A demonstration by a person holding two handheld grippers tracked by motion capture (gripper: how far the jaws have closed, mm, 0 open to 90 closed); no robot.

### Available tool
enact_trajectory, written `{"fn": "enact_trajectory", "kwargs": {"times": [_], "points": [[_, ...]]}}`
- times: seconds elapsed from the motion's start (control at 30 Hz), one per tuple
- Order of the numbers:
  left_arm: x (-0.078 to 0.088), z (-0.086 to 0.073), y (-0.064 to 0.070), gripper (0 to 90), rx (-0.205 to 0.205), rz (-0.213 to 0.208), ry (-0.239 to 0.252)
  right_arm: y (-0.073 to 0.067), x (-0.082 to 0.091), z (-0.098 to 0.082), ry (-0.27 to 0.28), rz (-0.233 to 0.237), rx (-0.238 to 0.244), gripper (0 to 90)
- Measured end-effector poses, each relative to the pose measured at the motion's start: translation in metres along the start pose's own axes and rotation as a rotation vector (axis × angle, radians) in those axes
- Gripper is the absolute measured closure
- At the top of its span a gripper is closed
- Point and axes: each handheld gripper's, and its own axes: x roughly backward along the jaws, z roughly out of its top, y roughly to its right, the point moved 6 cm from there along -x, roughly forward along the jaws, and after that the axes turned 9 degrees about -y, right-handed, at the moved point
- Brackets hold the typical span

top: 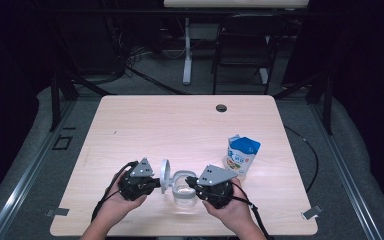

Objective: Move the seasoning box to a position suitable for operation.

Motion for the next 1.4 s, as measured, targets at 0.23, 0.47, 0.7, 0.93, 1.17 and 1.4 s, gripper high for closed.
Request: {"fn": "enact_trajectory", "kwargs": {"times": [0.23,0.47,0.7,0.93,1.17,1.4], "points": [[0.0,-0.001,-0.002,90.0,0.007,-0.001,-0.004,0.002,0.0,-0.003,-0.004,0.0,-0.009,86.8],[0.002,-0.003,-0.006,90.0,0.027,0.006,0.009,0.003,-0.001,-0.004,-0.007,-0.003,-0.01,85.8],[0.003,-0.004,-0.009,90.0,0.048,0.007,0.018,0.004,-0.001,-0.006,-0.012,-0.008,-0.013,84.3],[0.004,-0.005,-0.013,87.1,0.067,0.012,0.031,0.005,0.0,-0.007,-0.013,-0.015,-0.018,81.6],[0.005,-0.007,-0.017,83.1,0.09,0.018,0.041,0.007,0.001,-0.007,-0.011,-0.015,-0.021,79.0],[0.007,-0.007,-0.02,77.7,0.105,0.015,0.049,0.009,0.002,-0.009,-0.023,-0.027,-0.024,75.1]]}}
